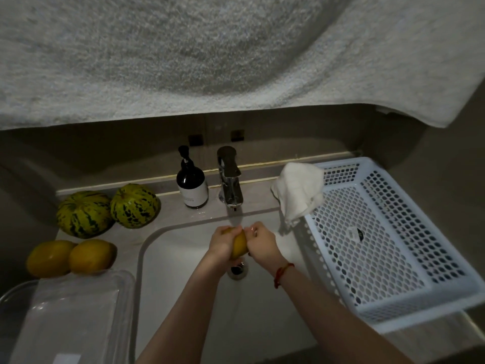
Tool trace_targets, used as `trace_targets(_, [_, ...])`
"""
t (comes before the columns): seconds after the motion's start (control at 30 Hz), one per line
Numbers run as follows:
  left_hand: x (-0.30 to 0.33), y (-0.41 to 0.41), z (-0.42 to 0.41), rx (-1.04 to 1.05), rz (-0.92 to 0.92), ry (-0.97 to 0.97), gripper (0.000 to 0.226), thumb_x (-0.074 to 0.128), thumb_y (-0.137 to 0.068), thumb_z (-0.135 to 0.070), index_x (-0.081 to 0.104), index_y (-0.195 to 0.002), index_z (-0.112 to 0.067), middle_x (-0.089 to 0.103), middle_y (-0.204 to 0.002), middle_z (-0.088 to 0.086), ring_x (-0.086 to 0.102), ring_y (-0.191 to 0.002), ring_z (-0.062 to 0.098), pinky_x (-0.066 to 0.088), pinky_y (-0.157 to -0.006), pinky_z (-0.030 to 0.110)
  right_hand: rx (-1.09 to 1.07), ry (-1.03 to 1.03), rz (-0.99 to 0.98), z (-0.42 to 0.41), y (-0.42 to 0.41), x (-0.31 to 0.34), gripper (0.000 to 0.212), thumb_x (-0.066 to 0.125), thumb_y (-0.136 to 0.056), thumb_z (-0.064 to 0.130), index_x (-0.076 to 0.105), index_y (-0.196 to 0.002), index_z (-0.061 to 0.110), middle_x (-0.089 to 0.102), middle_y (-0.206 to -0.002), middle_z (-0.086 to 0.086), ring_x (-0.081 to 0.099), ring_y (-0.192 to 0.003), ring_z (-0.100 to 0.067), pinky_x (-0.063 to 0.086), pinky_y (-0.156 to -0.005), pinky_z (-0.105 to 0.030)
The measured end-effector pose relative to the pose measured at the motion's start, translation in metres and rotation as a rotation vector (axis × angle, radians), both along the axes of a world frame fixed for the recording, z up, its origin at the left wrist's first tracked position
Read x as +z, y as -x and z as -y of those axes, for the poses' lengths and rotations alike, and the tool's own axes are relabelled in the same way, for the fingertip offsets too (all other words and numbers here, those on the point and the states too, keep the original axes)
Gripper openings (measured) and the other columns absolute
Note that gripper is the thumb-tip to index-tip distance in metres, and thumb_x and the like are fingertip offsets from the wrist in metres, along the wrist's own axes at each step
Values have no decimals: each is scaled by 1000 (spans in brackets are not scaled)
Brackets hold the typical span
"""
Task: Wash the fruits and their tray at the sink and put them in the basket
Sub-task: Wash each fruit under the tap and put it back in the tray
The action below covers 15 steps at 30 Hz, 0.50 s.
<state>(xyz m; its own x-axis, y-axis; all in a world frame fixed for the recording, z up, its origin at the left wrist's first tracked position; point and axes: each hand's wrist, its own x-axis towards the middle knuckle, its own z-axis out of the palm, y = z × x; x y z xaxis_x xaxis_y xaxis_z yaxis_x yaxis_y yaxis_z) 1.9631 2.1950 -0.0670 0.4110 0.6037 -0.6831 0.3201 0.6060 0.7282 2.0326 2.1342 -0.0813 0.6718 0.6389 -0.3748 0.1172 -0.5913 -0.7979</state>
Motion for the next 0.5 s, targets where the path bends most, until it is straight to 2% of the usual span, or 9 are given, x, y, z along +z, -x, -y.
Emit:
trace_targets(0.07, [7, -1, 3, 4, 25, 57, 41, 50, -96, -23, 41, -133, -7, 45, -134, 23, 49, -116, 42, 47, -77, 50, -27, -8, -109, -2, 4, 2, 25, 37, -99, 32, 49, -104, 10, 55, -103, -15, 57, -95, -29, 51, -84, -40])
trace_targets(0.1, [10, -2, 4, 15, 49, 100, 40, 48, -97, -24, 41, -133, -8, 45, -134, 23, 48, -119, 42, 47, -76, 50, -51, -13, -173, -3, 6, 4, 30, 34, -100, 35, 50, -112, 12, 55, -110, -15, 56, -103, -30, 49, -92, -46])
trace_targets(0.17, [13, -4, 7, 15, 70, 135, 38, 45, -98, -26, 42, -132, -8, 46, -133, 23, 50, -115, 41, 47, -78, 50, -87, -36, -235, -3, 9, 5, 37, 29, -100, 39, 51, -118, 15, 55, -117, -14, 54, -110, -30, 45, -98, -48])
trace_targets(0.23, [12, -6, 8, -25, 52, 97, 39, 45, -99, -29, 42, -131, -8, 48, -130, 24, 52, -110, 39, 48, -84, 51, -109, -69, -214, -2, 11, 4, 38, 26, -101, 37, 53, -112, 12, 57, -114, -16, 55, -108, -29, 44, -99, -47])
trace_targets(0.33, [7, -9, 10, -100, -42, -91, 41, 47, -97, -33, 44, -127, -6, 54, -118, 20, 56, -102, 35, 51, -78, 44, -190, -97, -246, -1, 13, 1, 33, 27, -101, 33, 50, -95, 11, 56, -101, -15, 57, -102, -29, 49, -90, -40])
trace_targets(0.43, [1, -10, 12, -193, -168, -286, 45, 45, -97, -40, 49, -121, -3, 59, -117, 20, 59, -102, 33, 52, -87, 42, -233, -55, -273, -1, 14, 0, 34, 28, -101, 29, 49, -84, 9, 56, -92, -12, 58, -87, -24, 47, -59, -24])
trace_targets(0.47, [0, -10, 12, -220, -175, -307, 47, 44, -97, -41, 50, -120, -1, 60, -116, 21, 60, -102, 34, 52, -87, 42, -237, -54, -260, -1, 14, 1, 34, 28, -101, 28, 48, -80, 9, 56, -88, -10, 58, -82, -22, 45, -55, -21])
trace_targets(0.5, [0, -10, 12, -238, -174, -309, 48, 43, -96, -42, 50, -120, 0, 59, -117, 23, 60, -102, 35, 53, -86, 41, -225, -60, -238, 1, 14, 1, 34, 28, -101, 27, 47, -80, 9, 55, -87, -9, 59, -83, -23, 47, -58, -22])
